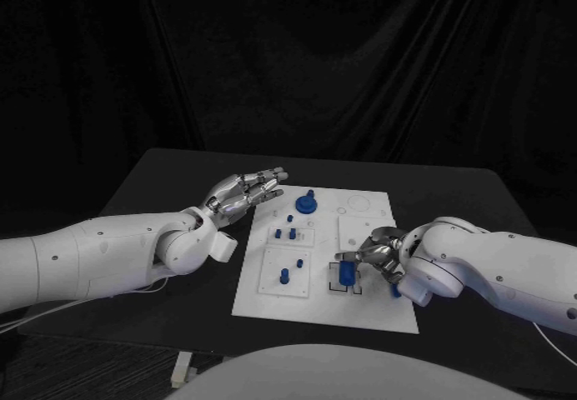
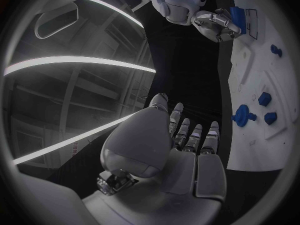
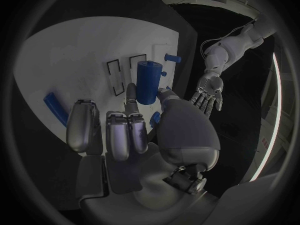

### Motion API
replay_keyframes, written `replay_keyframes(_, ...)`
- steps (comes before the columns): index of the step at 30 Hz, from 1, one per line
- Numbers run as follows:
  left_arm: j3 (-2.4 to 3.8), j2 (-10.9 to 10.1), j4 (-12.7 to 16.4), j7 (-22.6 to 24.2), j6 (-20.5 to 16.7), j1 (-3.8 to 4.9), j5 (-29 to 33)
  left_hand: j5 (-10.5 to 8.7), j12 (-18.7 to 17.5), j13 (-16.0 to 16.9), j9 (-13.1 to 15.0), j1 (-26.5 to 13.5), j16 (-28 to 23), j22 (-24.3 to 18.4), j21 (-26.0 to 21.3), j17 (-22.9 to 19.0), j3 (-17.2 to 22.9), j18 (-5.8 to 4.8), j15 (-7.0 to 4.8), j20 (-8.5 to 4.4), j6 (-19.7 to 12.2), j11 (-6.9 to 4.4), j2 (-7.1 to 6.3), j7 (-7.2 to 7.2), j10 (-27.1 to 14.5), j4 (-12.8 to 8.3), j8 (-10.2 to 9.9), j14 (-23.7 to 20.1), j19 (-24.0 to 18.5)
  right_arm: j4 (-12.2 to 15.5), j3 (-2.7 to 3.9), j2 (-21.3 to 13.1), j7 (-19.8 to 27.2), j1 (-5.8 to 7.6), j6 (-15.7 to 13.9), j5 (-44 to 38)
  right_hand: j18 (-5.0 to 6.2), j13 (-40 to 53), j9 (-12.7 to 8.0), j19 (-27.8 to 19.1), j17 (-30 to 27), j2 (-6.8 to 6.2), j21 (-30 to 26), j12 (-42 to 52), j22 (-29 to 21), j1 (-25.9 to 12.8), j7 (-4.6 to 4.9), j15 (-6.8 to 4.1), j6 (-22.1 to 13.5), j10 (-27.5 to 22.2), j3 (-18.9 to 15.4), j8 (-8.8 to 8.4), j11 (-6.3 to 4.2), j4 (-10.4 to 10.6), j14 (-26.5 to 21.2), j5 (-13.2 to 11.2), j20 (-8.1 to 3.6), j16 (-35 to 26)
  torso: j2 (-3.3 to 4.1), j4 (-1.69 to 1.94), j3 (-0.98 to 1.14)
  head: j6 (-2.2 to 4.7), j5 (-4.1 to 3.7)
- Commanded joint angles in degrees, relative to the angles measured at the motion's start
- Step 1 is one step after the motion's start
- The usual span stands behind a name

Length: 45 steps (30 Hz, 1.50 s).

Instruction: Assemble the parts on the task board

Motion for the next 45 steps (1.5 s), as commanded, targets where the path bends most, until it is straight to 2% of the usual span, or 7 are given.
replay_keyframes(1, 0.06, 0.11, 0.11, 1.76, 0.72, -0.08, -0.02, 0.24, -0.18, 0.04, 0.00, 0.44, 0.39, 0.09, 0.30, 0.05, 0.13, -1.17, 0.48, 0.06, -0.10, 0.38, 0.04, 0.26, 0.07, -0.21, 0.39, 0.03, 0.34, -0.10, 0.03, 0.14, -1.00, -0.21, -0.62, -2.06, 0.96, 15.09, -0.08, -0.32, 15.10, -0.18, -0.24, 0.20, 10.06, -0.72, 0.04, 0.43, -0.42, 5.99, 1.27, -0.20, 0.56, -1.69, 5.90, -1.45, 0.21, 0.17, -0.01, 0.03, 0.01, -0.01, 0.03)
replay_keyframes(3, 0.06, 0.12, 0.10, 1.74, 0.74, -0.08, -0.02, 0.24, -0.23, 0.03, 0.00, 0.48, 0.43, 0.08, 0.30, 0.06, 0.15, -1.19, 0.56, 0.07, -0.09, 0.36, 0.03, 0.26, 0.06, -0.21, 0.40, 0.04, 0.34, -0.16, 0.03, 0.24, -1.02, -0.27, -0.45, -2.38, 0.95, 15.09, -0.07, -0.28, 15.10, -0.14, -0.25, 0.20, 10.09, -1.17, 0.17, 0.54, -0.61, 5.99, 0.80, -0.23, 0.69, -1.58, 5.90, -3.70, 0.33, 0.17, 0.01, 0.05, 0.02, -0.01, -0.03)
replay_keyframes(6, 0.06, 0.14, 0.09, 1.72, 0.77, -0.09, -0.02, 0.24, -0.23, 0.03, 0.00, 0.48, 0.43, 0.08, 0.30, 0.06, 0.15, -1.19, 0.56, 0.07, -0.09, 0.36, 0.03, 0.26, 0.06, -0.21, 0.40, 0.04, 0.34, -0.22, 0.03, 0.36, -1.05, -0.30, -0.16, -2.67, 0.93, 15.09, -0.03, -0.20, 15.10, -0.11, -0.15, 0.20, 10.13, -1.26, 0.20, 0.58, -0.64, 5.99, 0.57, -0.19, 0.72, -1.62, 5.90, -4.69, 0.38, 0.17, 0.00, 0.06, 0.01, -0.01, -0.05)
replay_keyframes(9, 0.06, 0.17, 0.08, 1.67, 0.82, -0.10, -0.02, 0.24, -0.23, 0.03, 0.00, 0.48, 0.43, 0.08, 0.30, 0.06, 0.15, -1.19, 0.56, 0.07, -0.09, 0.36, 0.03, 0.26, 0.06, -0.21, 0.40, 0.04, 0.34, -0.25, 0.03, 0.51, -1.08, -0.33, 0.30, -3.13, 0.95, 15.09, 0.11, -0.19, 15.10, -0.18, -0.30, 0.20, 10.12, -1.45, 0.30, 0.66, -0.87, 5.99, -0.17, -0.08, 0.82, -1.77, 5.90, -8.10, 0.47, 0.17, -0.02, 0.03, 0.00, -0.01, -0.03)
replay_keyframes(31, 0.06, 0.18, 0.04, 1.43, 1.02, -0.14, -0.02, 0.24, -0.25, 0.03, 0.02, 0.52, 0.49, 0.07, 0.31, 0.07, 0.18, -1.23, 0.78, 0.07, -0.01, 0.33, 0.03, 0.27, 0.05, -0.20, 0.44, 0.08, 0.36, -0.48, 0.03, 1.23, -1.33, -0.59, 3.87, -5.57, 0.93, 15.09, 1.20, 0.08, 15.10, 0.22, -0.32, 0.20, 10.18, -2.43, -0.06, 0.38, -0.74, 5.99, -2.83, 1.91, 0.50, -1.78, 5.90, -14.91, 0.25, 0.17, -0.01, 0.03, 0.02, -0.01, 0.36)
replay_keyframes(36, 0.06, 0.19, 0.02, 1.35, 1.08, -0.14, -0.02, 0.24, -0.25, 0.03, 0.02, 0.52, 0.49, 0.07, 0.31, 0.07, 0.18, -1.23, 0.78, 0.07, -0.01, 0.33, 0.03, 0.27, 0.05, -0.20, 0.44, 0.08, 0.36, -0.47, 0.03, 1.30, -1.35, -0.63, 4.28, -6.30, 0.94, 15.09, 1.51, 0.10, 15.10, 0.22, -0.44, 0.20, 10.16, -3.38, -0.10, 0.36, -0.92, 5.99, -4.02, 2.54, 0.47, -1.27, 5.90, -17.57, 0.22, 0.17, -0.02, 0.05, 0.02, -0.01, 0.30)
replay_keyframes(45, 0.06, 0.21, -0.02, 1.10, 1.29, -0.15, -0.02, 0.24, -0.22, 0.04, 0.04, 0.54, 0.57, 0.02, 0.30, 0.08, 0.19, -1.26, 0.93, 0.07, 0.19, 0.32, 0.01, 0.29, 0.05, -0.17, 0.50, 0.11, 0.36, -0.51, 0.03, 1.36, -1.36, -0.68, 4.34, -6.98, 0.97, 15.09, 1.94, 0.11, 15.10, -0.02, -0.77, 0.20, 10.12, -5.23, -0.11, 0.33, -1.49, 5.99, -6.39, 3.62, 0.44, 0.54, 5.90, -24.98, 0.18, 0.17, -0.02, 0.00, 0.01, -0.01, 0.37)
